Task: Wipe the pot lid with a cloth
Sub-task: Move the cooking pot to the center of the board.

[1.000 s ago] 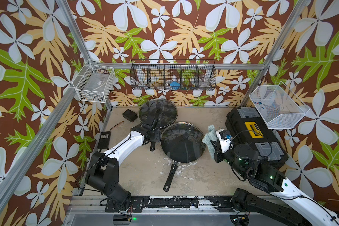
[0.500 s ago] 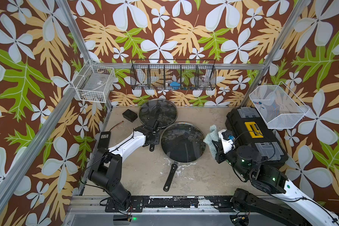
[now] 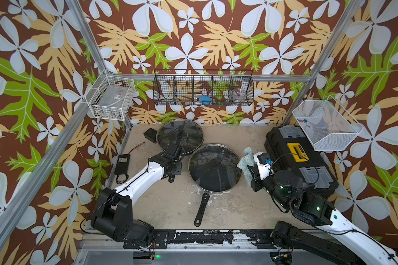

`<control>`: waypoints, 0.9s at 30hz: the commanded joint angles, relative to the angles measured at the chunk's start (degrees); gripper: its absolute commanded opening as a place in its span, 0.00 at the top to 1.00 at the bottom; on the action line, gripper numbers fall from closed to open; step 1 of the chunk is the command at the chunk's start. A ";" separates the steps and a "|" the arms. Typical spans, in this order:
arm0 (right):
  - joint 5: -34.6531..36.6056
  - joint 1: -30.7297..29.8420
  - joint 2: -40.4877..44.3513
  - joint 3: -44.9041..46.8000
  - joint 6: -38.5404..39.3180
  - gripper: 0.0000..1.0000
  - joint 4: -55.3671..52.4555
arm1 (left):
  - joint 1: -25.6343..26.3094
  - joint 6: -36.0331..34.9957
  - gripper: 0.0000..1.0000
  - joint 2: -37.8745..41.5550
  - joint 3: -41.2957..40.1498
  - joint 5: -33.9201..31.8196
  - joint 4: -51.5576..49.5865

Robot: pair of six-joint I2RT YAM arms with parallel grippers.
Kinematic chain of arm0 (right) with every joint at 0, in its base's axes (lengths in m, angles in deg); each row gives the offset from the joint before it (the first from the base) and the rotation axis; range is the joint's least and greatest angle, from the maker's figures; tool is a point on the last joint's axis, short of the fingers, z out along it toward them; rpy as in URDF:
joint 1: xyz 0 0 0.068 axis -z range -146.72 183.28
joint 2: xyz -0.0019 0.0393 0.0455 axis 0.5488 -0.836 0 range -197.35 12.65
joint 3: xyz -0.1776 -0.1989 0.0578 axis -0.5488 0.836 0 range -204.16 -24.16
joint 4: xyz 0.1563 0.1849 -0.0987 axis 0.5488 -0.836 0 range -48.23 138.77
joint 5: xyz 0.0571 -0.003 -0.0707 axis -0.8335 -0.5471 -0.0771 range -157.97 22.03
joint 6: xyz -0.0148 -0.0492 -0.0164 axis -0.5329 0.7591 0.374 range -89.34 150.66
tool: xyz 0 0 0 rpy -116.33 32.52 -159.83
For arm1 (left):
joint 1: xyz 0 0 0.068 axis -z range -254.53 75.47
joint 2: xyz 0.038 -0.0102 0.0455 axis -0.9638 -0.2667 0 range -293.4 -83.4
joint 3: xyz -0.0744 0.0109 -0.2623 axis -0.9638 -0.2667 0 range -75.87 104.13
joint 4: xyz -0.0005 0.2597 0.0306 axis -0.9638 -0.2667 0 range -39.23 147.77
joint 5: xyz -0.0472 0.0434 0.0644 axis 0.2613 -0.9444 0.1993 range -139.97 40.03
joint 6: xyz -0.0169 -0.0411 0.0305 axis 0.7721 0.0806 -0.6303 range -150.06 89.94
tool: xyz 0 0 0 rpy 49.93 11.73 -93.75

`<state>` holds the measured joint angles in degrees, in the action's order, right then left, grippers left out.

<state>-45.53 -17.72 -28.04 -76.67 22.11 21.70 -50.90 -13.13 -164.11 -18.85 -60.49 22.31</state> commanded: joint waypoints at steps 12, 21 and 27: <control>-0.60 0.03 -1.50 -0.56 1.17 1.00 2.49 | 0.00 1.81 0.62 4.05 -1.85 -1.46 -4.94; -0.05 0.03 -1.48 -0.89 1.22 1.00 2.11 | 0.00 1.38 0.61 3.23 -1.70 -1.48 -4.44; 0.41 -0.02 -2.01 -1.13 1.50 1.00 2.11 | 0.00 1.06 0.35 6.42 2.81 -0.94 -7.40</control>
<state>-46.41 -17.72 -29.75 -77.26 23.44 22.64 -50.85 -11.36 -158.62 -18.16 -61.67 16.71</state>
